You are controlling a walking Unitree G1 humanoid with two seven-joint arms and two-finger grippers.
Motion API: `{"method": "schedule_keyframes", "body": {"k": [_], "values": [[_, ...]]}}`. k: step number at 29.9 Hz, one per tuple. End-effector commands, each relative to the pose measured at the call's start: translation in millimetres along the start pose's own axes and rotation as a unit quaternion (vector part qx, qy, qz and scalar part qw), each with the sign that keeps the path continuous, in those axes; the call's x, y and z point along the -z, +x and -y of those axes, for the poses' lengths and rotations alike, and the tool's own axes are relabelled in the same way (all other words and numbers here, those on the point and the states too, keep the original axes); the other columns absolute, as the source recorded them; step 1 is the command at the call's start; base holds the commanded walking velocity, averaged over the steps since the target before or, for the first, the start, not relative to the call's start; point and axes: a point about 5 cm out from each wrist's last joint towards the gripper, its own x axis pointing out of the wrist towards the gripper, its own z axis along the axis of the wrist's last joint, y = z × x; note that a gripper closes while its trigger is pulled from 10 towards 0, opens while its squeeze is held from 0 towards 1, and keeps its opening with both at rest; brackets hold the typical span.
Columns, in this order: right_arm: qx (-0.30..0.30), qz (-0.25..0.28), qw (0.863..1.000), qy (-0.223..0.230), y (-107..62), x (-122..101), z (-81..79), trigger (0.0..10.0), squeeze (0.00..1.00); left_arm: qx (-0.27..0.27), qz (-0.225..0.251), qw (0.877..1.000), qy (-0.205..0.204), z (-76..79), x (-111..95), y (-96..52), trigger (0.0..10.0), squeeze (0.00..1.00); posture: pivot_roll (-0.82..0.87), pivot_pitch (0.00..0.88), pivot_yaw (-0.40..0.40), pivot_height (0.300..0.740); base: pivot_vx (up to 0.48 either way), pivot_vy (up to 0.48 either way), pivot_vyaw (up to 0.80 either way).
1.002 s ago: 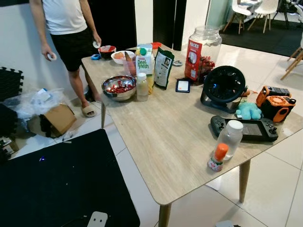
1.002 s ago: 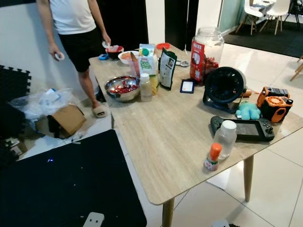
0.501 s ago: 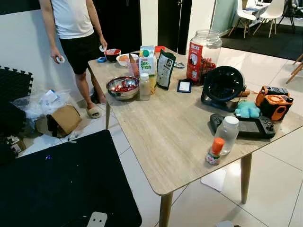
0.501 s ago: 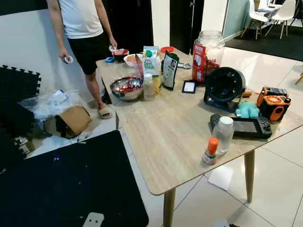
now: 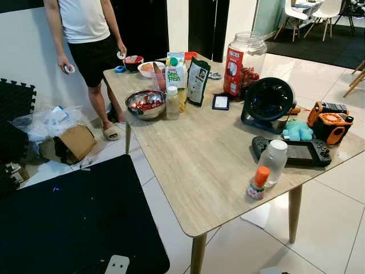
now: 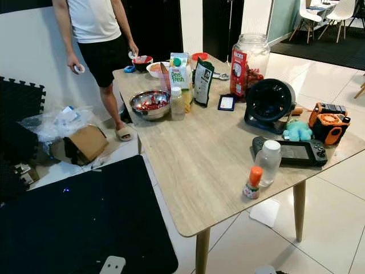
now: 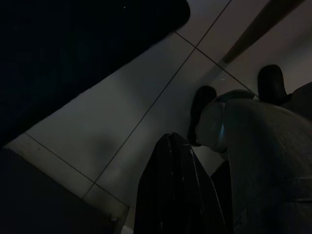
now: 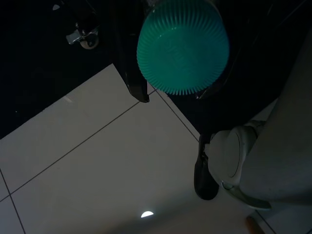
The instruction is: Restocking fridge
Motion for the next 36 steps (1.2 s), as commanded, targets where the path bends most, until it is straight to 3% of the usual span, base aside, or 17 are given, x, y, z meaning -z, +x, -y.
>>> {"method": "schedule_keyframes", "body": {"k": [1,36], "values": [[-0.003,-0.001,1.0,-0.004,0.1,-0.3,-1.8,10.0,0.0,0.004,-0.008,1.0,0.003,2.6,2.2,0.2,10.0,0.0,-0.06,0.0,0.003,0.74,-0.345,0.0,0.0],[-0.002,0.008,1.0,-0.013,0.4,-9.6,0.9,10.0,0.0,0.003,-0.002,1.0,0.001,1.6,-3.1,1.0,10.0,0.0,-0.05,0.0,-0.005,0.74,-0.345,0.0,0.0]]}}
